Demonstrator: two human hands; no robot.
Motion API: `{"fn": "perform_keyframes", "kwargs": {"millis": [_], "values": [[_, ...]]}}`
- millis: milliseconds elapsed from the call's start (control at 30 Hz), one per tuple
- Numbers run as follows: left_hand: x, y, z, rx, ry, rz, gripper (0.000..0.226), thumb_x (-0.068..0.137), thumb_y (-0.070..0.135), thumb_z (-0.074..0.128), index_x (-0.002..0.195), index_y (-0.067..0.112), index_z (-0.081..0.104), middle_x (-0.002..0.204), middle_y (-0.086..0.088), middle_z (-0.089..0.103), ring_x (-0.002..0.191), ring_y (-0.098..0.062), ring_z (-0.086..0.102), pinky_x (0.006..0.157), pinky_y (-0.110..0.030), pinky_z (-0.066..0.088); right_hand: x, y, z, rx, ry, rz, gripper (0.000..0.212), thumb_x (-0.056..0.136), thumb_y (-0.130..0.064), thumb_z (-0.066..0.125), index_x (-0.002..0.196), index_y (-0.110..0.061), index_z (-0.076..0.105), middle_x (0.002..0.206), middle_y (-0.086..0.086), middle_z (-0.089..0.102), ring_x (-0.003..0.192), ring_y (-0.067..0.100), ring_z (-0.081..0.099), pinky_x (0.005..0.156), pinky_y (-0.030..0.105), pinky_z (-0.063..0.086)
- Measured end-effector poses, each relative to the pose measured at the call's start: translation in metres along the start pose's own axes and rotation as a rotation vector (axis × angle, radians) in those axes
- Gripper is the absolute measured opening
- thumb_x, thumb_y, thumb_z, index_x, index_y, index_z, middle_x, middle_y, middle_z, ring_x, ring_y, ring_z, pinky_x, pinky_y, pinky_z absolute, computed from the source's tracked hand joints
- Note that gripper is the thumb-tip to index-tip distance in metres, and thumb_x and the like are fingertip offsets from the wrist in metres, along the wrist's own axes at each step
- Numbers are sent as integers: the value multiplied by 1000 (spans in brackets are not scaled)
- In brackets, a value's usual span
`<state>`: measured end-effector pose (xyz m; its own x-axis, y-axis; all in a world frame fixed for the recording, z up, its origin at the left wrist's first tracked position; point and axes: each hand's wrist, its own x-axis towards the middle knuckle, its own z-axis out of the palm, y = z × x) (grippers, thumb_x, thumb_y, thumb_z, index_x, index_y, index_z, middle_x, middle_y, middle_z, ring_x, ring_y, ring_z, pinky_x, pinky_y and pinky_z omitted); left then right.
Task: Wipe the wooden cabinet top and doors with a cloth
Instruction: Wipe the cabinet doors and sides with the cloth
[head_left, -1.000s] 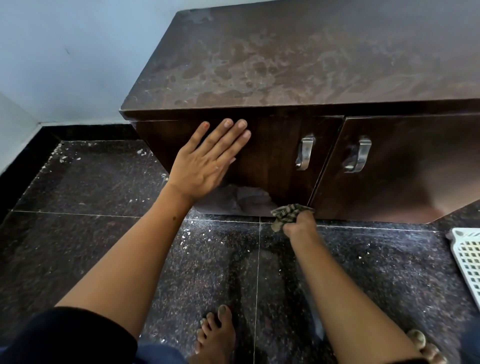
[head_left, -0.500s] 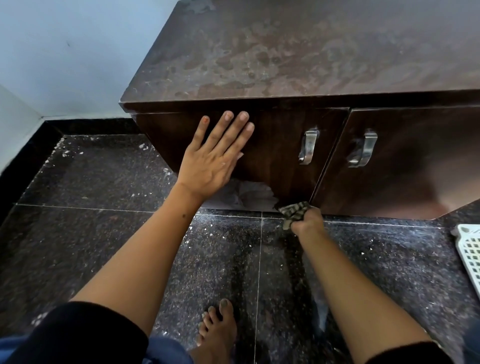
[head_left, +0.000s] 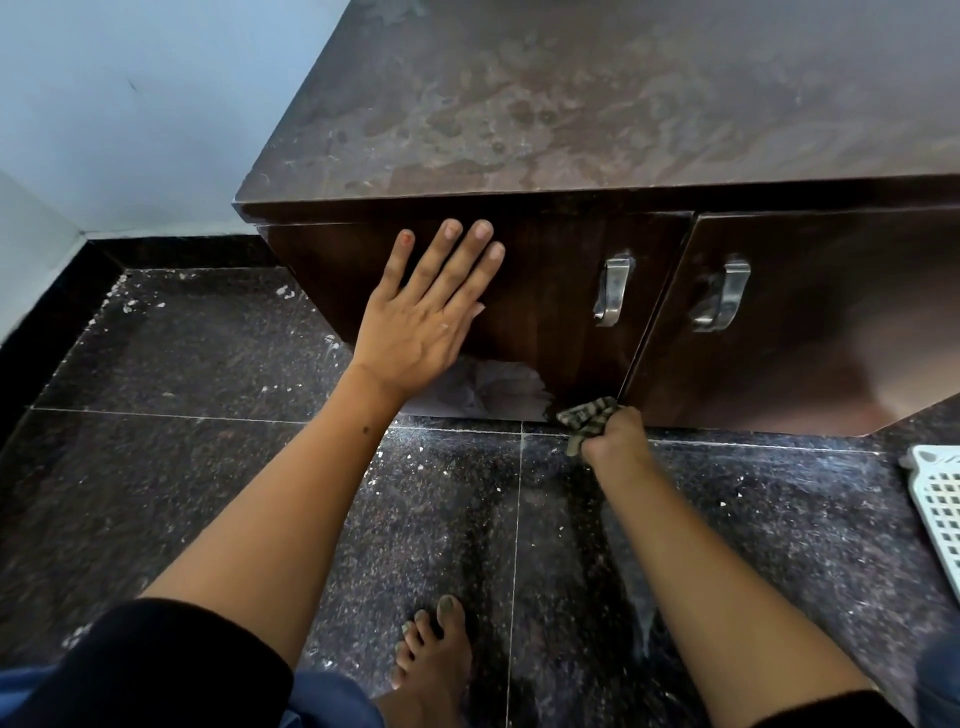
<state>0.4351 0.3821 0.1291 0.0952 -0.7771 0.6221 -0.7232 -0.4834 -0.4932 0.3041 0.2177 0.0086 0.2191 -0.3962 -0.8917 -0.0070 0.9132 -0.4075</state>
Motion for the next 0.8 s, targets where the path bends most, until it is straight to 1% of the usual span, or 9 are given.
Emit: {"fn": "perform_keyframes", "kwargs": {"millis": [133,267,367,433,467,533,633,733,800], "values": [[0,1,-2,1,-8,-3,70,100,31,39,151,14,-6,156,-3,-24,144,-20,-19,117,-44,-7,-31,17,23,17,-140,64,29,97,-11,29,77,-9,50,80,8,52,76,26,57,78,38,50],[-1,-1,-8,20,-12,8,67,101,28,39,151,15,-3,156,-3,-22,145,-19,-15,118,-41,-3,-50,-2,19,83,-90,50,36,99,-14,27,123,-3,51,123,12,55,113,29,55,101,43,43],[-5,1,-12,-15,-42,-67,67,100,27,39,151,14,-3,157,-6,-20,145,-19,-14,119,-39,0,-68,-23,16,134,8,-74,34,97,-10,30,123,-3,51,124,14,58,94,24,59,86,36,51],[-15,6,-15,-58,-82,-182,65,99,27,40,150,9,5,158,-14,-1,146,-25,-5,118,-39,4,-87,-19,23,133,21,-252,37,97,-5,33,132,-4,44,125,16,57,90,23,61,81,34,53],[-22,7,-18,-72,-109,-236,63,98,27,40,149,5,10,155,-17,8,145,-28,2,118,-41,7,-96,-12,28,85,13,-368,44,97,-5,35,141,-7,34,133,16,51,102,25,60,90,33,50],[-35,7,-22,-115,-160,-325,62,97,27,38,147,0,13,151,-20,9,143,-29,9,117,-43,11,-110,16,32,-126,-20,-666,58,98,-10,43,150,-11,16,150,13,28,130,26,42,105,22,30],[-40,5,-28,-186,-179,-416,63,98,31,32,145,-3,9,151,-21,3,143,-31,7,117,-46,13,-110,56,22,-455,-135,-1144,62,97,-11,46,150,-10,13,156,13,-4,145,22,11,108,9,13],[-35,6,-31,-268,-161,-575,67,98,35,29,145,-8,5,153,-25,-1,144,-33,1,119,-44,7,-91,69,12,-801,-229,-1533,64,95,-3,48,149,-8,13,153,18,-16,145,21,-11,116,29,13],[-30,2,-34,-327,-139,-715,71,98,35,30,144,-11,4,152,-32,-1,144,-38,-2,119,-43,2,-78,69,14,-985,-108,-1658,70,90,3,53,148,-6,16,152,30,-6,143,29,1,109,40,26]]}}
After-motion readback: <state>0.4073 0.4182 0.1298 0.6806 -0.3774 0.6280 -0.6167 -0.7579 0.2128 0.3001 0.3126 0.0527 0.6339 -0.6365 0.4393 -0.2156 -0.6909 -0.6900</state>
